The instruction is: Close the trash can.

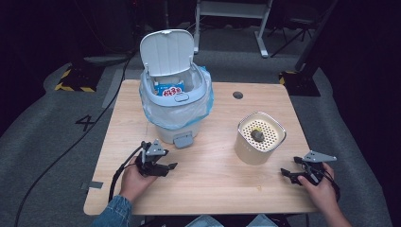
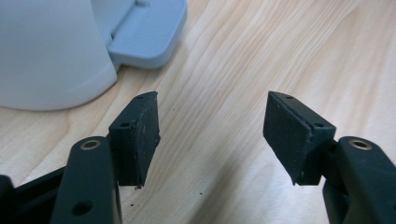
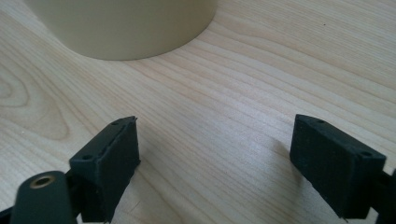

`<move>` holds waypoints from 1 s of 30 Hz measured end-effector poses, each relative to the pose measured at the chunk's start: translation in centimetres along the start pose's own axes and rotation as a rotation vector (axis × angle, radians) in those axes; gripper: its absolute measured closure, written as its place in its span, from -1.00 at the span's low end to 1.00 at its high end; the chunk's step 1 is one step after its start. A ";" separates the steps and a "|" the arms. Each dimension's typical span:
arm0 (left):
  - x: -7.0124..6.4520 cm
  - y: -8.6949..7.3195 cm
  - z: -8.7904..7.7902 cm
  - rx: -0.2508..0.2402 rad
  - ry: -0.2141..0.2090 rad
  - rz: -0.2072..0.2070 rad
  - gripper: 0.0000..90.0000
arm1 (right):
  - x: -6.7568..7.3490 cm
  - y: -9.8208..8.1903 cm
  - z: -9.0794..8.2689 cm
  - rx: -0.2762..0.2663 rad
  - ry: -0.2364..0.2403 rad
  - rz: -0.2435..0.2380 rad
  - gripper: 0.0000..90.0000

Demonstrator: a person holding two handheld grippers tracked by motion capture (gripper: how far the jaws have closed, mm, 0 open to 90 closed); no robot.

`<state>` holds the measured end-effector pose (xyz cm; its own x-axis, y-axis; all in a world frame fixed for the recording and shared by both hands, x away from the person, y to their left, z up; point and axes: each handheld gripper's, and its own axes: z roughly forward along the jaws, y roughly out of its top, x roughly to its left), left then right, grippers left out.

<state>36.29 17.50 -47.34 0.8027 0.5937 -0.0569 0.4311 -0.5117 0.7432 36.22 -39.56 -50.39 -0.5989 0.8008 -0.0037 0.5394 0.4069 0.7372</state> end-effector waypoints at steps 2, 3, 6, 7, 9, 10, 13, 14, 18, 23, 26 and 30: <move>0.1 0.0 -0.7 -0.025 -0.008 -0.019 -0.21 | 0.0 0.1 0.1 0.002 -0.008 0.004 -0.67; 0.1 0.1 -1.1 -0.042 -0.011 -0.026 -0.22 | 0.0 0.1 0.1 0.002 -0.008 0.004 -0.67; 0.5 0.1 -2.1 -0.085 -0.013 -0.043 -0.22 | 0.0 0.1 0.1 0.002 -0.008 0.004 -0.67; 0.6 0.1 -2.4 -0.094 -0.014 -0.045 -0.22 | 0.0 0.1 0.1 0.002 -0.008 0.004 -0.67; 0.9 0.2 -3.1 -0.100 -0.014 -0.049 -0.22 | 0.0 0.1 0.1 0.002 -0.008 0.004 -0.67; 1.0 0.5 -3.5 -0.101 -0.001 -0.033 -0.22 | 0.0 0.1 0.1 0.002 -0.009 0.004 -0.67; 1.4 1.2 -4.8 -0.117 0.031 -0.003 -0.22 | 0.1 0.1 0.1 0.002 -0.011 0.006 -0.67; 1.5 1.4 -5.3 -0.130 0.033 -0.003 -0.22 | 0.1 0.1 0.1 0.002 -0.012 0.008 -0.67; 2.5 2.5 -7.6 -0.171 0.057 -0.009 -0.22 | 0.1 0.1 0.1 0.002 -0.014 0.009 -0.67; 3.8 3.9 -10.2 -0.243 0.033 -0.045 -0.22 | 0.1 0.1 0.1 0.002 -0.014 0.009 -0.67; 4.4 4.6 -11.4 -0.283 0.019 -0.064 -0.22 | 0.1 0.1 0.1 0.002 -0.014 0.009 -0.67; 5.5 5.5 -12.8 -0.338 -0.006 -0.101 -0.21 | 0.1 0.1 0.1 0.002 -0.014 0.009 -0.67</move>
<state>37.77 25.89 -35.04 0.7657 0.6268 -0.1440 0.3480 -0.2155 0.9124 36.26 -39.42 -50.41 -0.5860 0.8103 -0.0066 0.5459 0.4008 0.7358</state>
